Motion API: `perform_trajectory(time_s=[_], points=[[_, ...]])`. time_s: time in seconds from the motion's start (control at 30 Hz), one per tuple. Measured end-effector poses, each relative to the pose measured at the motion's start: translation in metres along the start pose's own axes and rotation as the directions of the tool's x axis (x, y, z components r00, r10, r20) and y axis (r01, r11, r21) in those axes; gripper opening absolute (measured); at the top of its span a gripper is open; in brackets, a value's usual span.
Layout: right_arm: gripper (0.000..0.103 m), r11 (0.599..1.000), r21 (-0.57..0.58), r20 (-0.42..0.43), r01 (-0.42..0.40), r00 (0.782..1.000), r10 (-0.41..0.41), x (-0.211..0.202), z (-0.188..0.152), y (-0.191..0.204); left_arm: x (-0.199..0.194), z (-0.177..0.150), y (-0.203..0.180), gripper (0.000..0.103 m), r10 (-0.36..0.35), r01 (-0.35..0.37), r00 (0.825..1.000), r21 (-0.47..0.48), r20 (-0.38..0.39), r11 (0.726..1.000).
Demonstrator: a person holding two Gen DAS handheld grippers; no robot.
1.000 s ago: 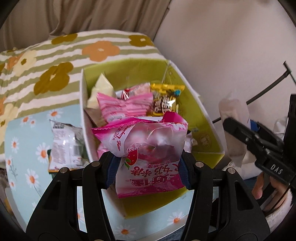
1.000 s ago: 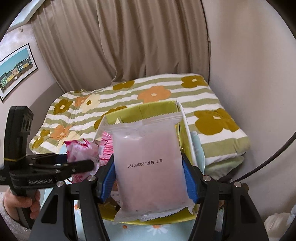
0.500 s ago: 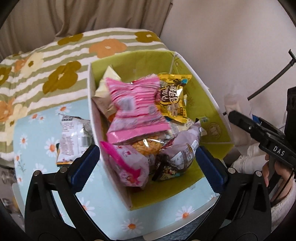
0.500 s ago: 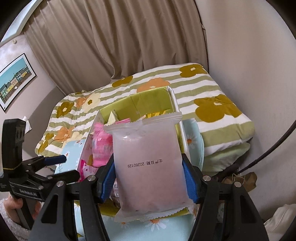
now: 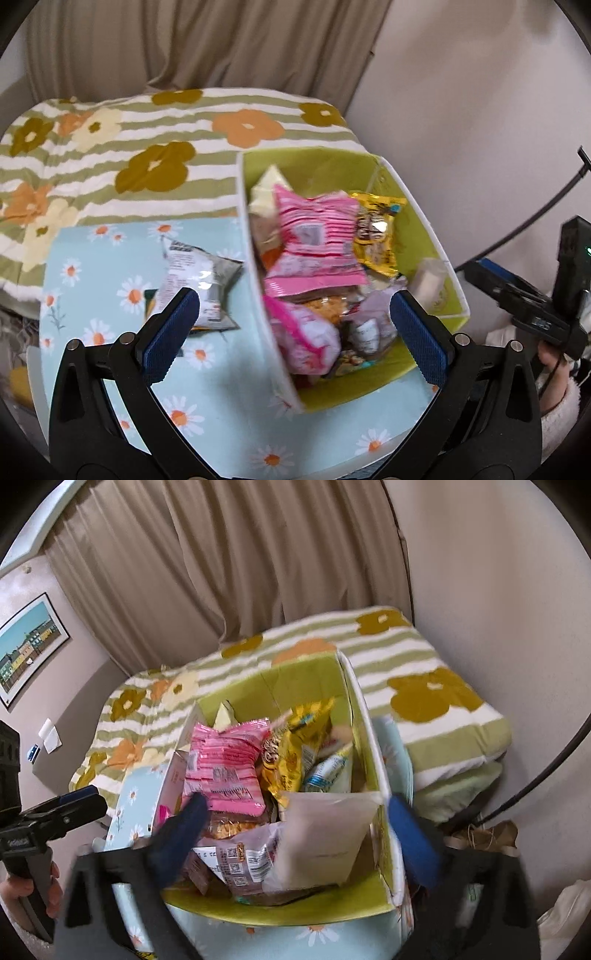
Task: Organize snacks
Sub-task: 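Carry both pink packs over the yellow box and open both tools, then move both tools back toward the white bag and green pack on the table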
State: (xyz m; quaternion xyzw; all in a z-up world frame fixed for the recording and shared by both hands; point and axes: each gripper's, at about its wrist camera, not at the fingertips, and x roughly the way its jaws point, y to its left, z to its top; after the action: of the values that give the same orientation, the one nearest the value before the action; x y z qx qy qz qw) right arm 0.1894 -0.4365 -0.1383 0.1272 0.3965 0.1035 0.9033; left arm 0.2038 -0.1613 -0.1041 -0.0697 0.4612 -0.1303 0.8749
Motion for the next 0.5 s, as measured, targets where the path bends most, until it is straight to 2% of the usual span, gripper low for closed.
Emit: perform_trajectory(time_s=[0.17,0.27,0.5], points=[[0.102,1.0,0.018,-0.001,-0.024,1.0,0.024,0.001,-0.005,-0.01,-0.001,-0.008,0.019,0.103,0.036,-0.037,0.999,-0.047,-0.018,0.998],[0.102,0.999,0.027,-0.032,-0.046,0.998,0.047,0.005,-0.008,-0.01,-0.002,-0.014,0.032,0.103,0.071,-0.073,0.997,-0.068,-0.031,0.995],[0.102,0.997,-0.042,-0.017,-0.06,0.998,0.06,0.003,-0.005,0.006,-0.016,-0.026,0.061,0.103,0.115,-0.119,0.993,-0.122,-0.039,0.985]])
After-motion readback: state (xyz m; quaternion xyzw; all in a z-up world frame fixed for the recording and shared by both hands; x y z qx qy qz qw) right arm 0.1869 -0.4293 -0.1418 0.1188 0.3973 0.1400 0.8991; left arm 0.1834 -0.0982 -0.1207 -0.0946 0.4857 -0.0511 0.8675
